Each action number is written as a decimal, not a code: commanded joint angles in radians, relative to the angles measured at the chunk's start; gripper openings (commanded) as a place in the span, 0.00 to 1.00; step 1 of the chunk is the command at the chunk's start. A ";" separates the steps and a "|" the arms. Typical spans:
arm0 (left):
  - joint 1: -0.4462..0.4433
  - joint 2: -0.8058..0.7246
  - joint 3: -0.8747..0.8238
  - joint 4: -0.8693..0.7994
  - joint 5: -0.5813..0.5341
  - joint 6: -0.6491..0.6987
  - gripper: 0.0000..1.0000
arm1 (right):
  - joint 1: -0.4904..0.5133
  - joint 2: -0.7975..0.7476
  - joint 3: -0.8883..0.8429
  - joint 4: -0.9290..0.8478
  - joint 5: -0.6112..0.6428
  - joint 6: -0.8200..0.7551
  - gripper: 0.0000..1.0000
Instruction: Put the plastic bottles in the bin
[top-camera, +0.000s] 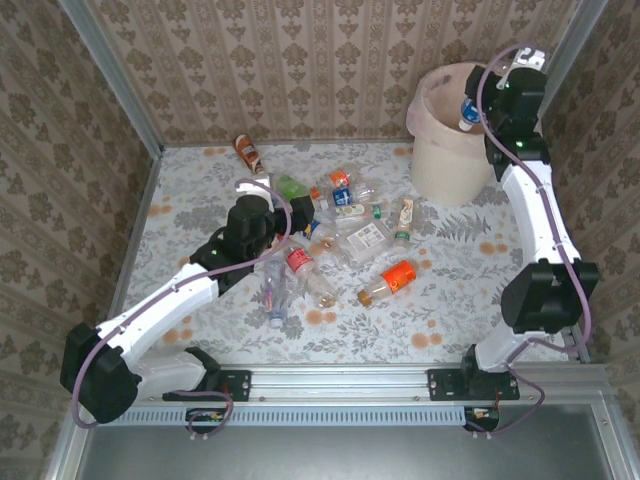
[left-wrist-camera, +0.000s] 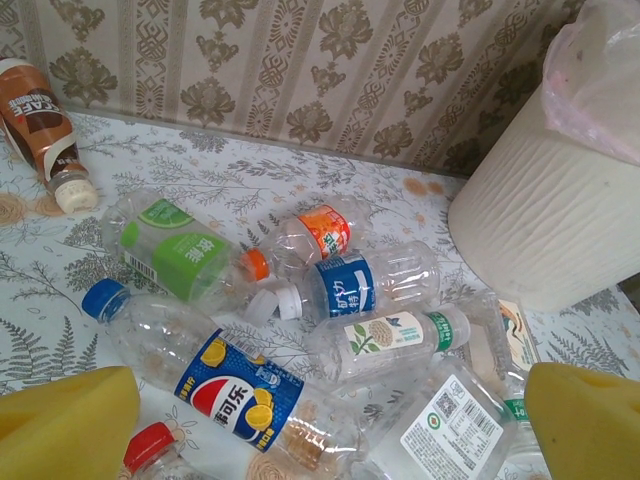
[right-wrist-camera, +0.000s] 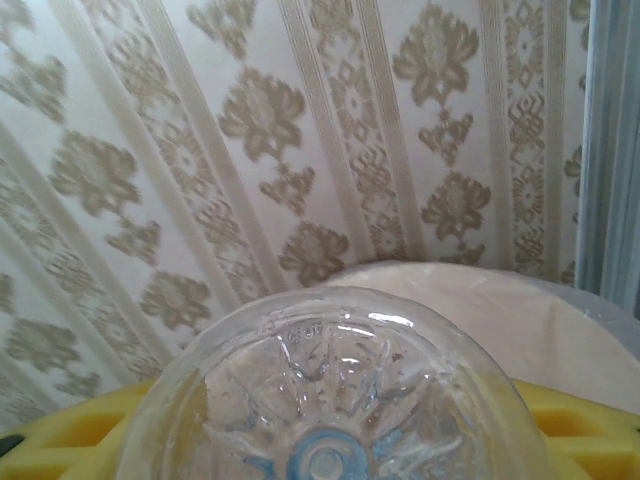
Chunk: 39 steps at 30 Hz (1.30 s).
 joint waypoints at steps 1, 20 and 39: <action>0.006 0.010 0.011 -0.013 -0.003 -0.013 1.00 | -0.013 0.054 0.086 -0.117 0.035 -0.077 0.48; 0.038 0.050 0.034 -0.188 -0.115 -0.160 1.00 | -0.033 0.339 0.355 -0.365 -0.028 -0.095 0.68; 0.087 0.048 0.002 -0.223 -0.104 -0.227 1.00 | -0.032 0.332 0.485 -0.531 -0.100 -0.100 0.94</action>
